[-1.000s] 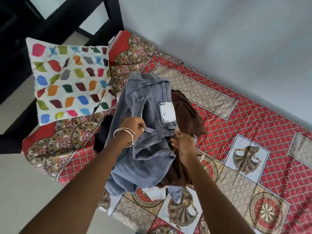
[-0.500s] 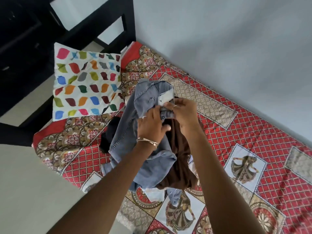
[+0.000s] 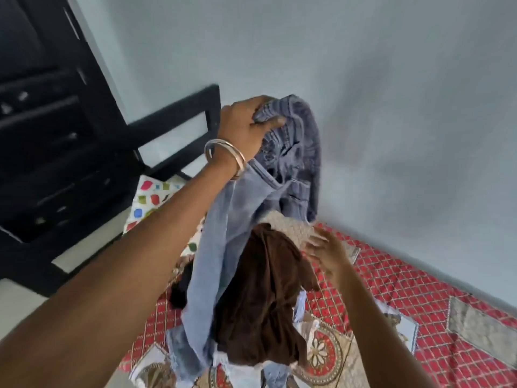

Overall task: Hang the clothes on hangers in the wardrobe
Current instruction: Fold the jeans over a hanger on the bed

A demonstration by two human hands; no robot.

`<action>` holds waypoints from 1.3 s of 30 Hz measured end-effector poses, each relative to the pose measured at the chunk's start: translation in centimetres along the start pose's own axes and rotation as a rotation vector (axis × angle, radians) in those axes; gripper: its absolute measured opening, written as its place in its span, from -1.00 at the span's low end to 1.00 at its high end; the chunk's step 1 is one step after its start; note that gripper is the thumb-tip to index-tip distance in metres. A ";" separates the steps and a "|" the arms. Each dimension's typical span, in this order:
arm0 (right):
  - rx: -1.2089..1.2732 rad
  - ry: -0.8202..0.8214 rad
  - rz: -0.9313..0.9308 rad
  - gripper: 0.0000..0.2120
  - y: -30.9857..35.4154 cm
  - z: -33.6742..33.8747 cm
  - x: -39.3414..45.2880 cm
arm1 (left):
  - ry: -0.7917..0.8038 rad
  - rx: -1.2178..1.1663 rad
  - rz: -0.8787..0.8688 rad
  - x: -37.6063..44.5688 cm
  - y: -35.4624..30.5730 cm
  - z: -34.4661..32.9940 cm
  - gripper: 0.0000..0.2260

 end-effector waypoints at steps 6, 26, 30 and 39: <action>0.433 -0.056 0.439 0.02 11.0 4.4 -8.7 | -0.108 -0.158 -0.314 -0.3 -20.2 8.8 -0.85; 0.449 0.034 1.052 -0.49 28.9 31.5 -42.8 | -0.258 -0.549 -0.326 -7.9 -41.3 16.9 -0.93; 0.289 0.290 1.059 -0.24 29.6 33.7 -45.8 | -0.172 -0.696 -0.180 -8.7 -39.0 14.9 -0.88; 0.307 0.272 1.063 -0.42 27.5 38.8 -49.8 | -0.074 -0.963 -0.020 -11.1 -38.9 10.5 -0.93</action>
Point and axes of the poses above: each hand's wrist, its own x-axis towards the middle knuckle, its own z-axis out of the back of the hand, y = z × x, the point moved 6 cm from there along x, towards the middle knuckle, and after that the axes turned 13 degrees about x, right-handed, at the moved point
